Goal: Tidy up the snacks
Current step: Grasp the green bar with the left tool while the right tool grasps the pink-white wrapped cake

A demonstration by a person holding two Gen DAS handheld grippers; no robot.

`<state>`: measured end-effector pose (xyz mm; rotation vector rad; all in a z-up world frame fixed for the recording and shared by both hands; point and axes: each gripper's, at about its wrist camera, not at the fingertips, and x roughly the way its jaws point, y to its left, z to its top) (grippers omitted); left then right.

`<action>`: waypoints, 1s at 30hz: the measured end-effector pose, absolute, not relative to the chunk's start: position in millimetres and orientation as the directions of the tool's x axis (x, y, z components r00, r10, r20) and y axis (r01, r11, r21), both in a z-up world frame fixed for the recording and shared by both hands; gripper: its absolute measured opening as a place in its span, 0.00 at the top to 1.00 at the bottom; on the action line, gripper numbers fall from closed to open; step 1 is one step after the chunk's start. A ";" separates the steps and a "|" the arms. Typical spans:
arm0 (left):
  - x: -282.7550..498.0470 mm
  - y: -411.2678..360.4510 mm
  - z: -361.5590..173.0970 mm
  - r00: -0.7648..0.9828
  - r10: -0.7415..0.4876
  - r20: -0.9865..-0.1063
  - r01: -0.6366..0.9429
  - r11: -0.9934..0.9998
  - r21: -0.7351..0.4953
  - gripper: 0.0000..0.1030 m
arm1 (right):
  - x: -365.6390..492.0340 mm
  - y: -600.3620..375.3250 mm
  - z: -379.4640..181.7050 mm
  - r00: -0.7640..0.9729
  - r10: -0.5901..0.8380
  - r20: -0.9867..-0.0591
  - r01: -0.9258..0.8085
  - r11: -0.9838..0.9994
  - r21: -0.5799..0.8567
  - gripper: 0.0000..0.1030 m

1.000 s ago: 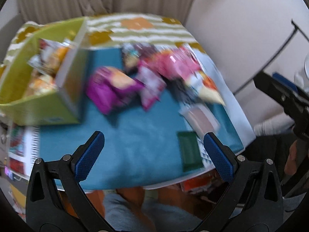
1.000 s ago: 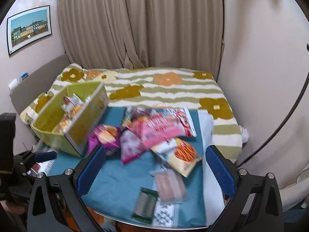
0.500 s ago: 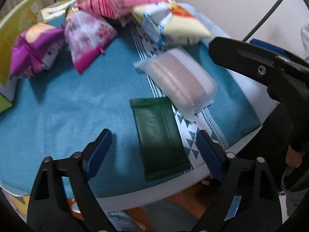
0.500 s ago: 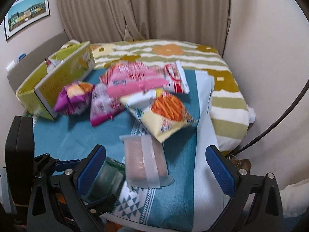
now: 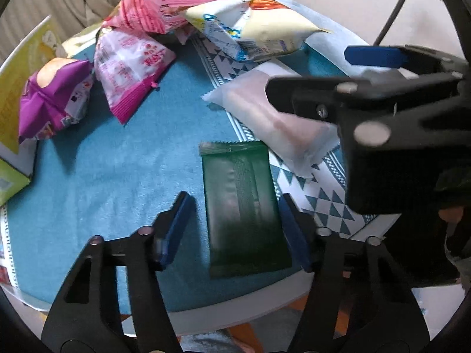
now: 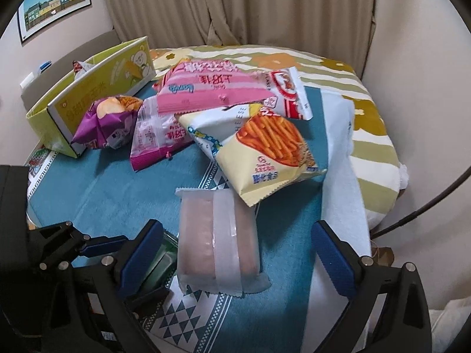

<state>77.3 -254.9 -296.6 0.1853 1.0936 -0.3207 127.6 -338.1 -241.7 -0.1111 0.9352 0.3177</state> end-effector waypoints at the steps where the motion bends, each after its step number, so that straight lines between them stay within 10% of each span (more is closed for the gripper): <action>1: 78.5 -253.2 -295.7 0.421 -0.161 -0.893 0.343 0.939 -0.008 0.60 | 128.4 -336.7 -243.0 0.547 0.223 -0.807 -0.321 0.946 0.044 0.03; 18: 102.3 -186.4 -282.8 0.418 -0.161 -0.894 0.250 0.967 -0.057 0.60 | 140.8 -320.3 -273.7 0.452 0.186 -0.872 -0.334 0.942 0.027 0.14; 30: 111.7 -162.7 -286.1 0.429 -0.156 -0.890 0.224 0.973 -0.063 0.60 | 135.2 -310.0 -289.0 0.431 0.152 -0.889 -0.354 0.935 -0.012 0.41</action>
